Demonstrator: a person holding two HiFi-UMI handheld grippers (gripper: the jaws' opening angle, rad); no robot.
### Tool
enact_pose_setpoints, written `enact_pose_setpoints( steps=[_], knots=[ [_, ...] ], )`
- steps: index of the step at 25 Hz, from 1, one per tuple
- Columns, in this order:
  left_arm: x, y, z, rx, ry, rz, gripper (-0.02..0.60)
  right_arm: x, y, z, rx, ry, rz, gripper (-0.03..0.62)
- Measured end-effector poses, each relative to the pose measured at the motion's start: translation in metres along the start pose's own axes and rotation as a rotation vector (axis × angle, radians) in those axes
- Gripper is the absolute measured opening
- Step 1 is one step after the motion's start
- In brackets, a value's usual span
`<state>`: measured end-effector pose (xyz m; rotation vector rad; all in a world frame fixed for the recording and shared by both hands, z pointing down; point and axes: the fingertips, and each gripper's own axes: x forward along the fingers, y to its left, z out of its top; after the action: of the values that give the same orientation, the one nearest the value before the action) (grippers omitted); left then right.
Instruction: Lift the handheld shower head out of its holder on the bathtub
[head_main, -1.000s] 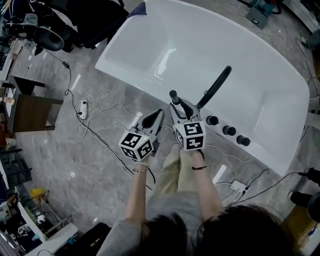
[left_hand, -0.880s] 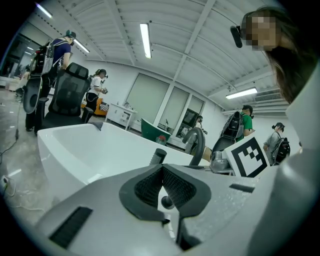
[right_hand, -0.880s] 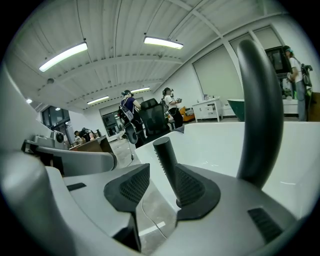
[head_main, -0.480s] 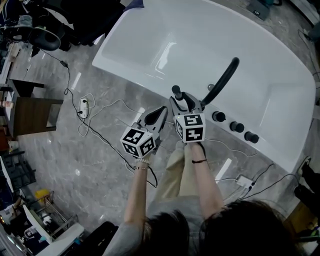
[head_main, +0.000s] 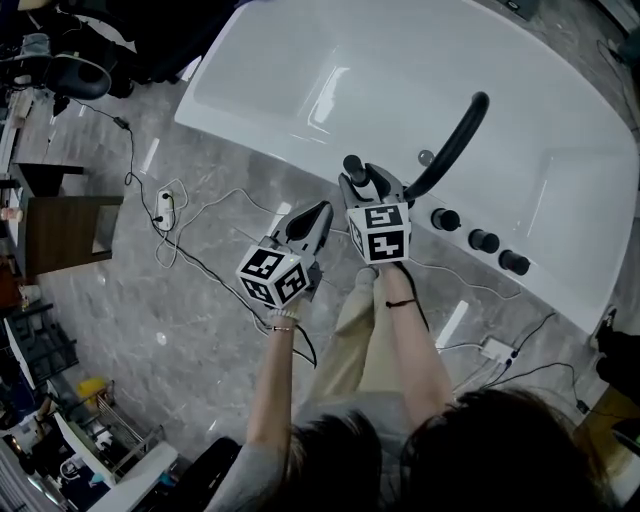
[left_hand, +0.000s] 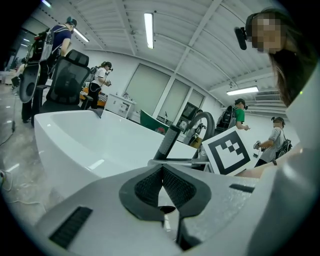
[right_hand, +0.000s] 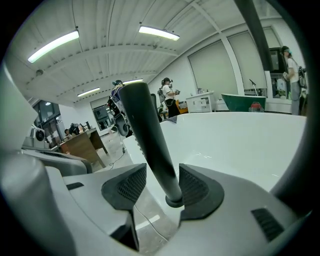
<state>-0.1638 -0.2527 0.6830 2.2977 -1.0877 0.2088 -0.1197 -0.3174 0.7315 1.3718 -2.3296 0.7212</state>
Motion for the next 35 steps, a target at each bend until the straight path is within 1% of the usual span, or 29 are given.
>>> enact_pose_setpoints(
  steps=[5, 9, 11, 16, 23, 35],
  knots=[
    [0.001, 0.007, -0.007, -0.008, 0.007, 0.006, 0.005, 0.010, -0.005, -0.009, -0.004, 0.019, -0.013, 0.179],
    [0.002, 0.009, -0.009, -0.011, 0.009, 0.007, 0.005, 0.014, -0.010, -0.013, -0.023, 0.038, -0.040, 0.177],
    [0.002, 0.010, -0.010, -0.014, 0.008, 0.007, 0.005, 0.014, -0.011, -0.013, -0.034, 0.044, -0.049, 0.156],
    [0.003, 0.010, -0.011, -0.025, 0.006, 0.006, 0.005, 0.013, -0.010, -0.011, -0.063, 0.055, -0.063, 0.140],
    [0.001, 0.009, -0.001, -0.023, 0.000, 0.001, 0.005, 0.011, -0.008, -0.008, -0.063, 0.074, -0.084, 0.134],
    [-0.003, -0.002, 0.023, -0.005, -0.021, -0.007, 0.005, -0.009, 0.004, 0.021, -0.087, 0.045, -0.070, 0.133]
  ],
)
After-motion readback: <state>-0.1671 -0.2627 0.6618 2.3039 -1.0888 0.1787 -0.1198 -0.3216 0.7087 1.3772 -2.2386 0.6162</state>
